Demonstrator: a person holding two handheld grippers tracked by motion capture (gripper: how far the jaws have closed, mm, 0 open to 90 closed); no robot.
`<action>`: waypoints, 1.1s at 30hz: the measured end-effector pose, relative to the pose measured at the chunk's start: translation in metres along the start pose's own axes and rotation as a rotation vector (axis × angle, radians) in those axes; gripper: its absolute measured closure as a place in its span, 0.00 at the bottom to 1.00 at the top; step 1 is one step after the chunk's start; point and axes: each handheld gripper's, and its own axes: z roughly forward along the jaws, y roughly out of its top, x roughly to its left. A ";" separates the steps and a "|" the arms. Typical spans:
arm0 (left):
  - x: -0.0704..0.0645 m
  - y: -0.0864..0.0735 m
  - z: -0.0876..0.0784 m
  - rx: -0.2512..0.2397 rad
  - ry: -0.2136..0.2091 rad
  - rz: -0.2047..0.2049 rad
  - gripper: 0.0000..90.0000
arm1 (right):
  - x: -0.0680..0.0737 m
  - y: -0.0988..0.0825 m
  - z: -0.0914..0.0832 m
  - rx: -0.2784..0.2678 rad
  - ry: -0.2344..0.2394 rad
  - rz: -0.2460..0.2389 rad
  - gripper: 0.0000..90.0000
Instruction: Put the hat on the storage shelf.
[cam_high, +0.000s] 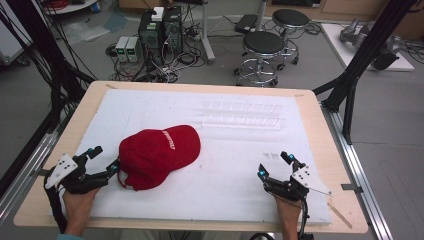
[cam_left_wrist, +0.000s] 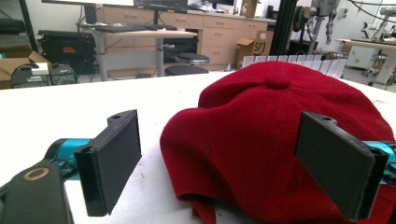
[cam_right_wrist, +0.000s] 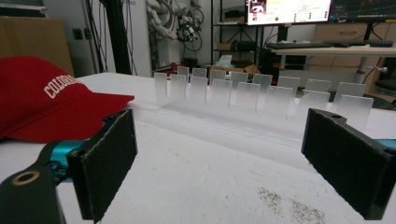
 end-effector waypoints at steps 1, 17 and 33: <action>0.000 0.000 0.000 0.000 -0.001 0.003 0.17 | 0.000 0.000 0.000 0.000 0.000 0.000 0.10; 0.003 0.005 0.000 0.049 -0.023 -0.014 0.16 | 0.000 0.000 0.000 -0.004 0.003 -0.006 0.11; 0.005 0.047 0.010 0.164 -0.070 0.003 0.14 | 0.000 0.000 0.000 -0.003 0.006 -0.003 0.10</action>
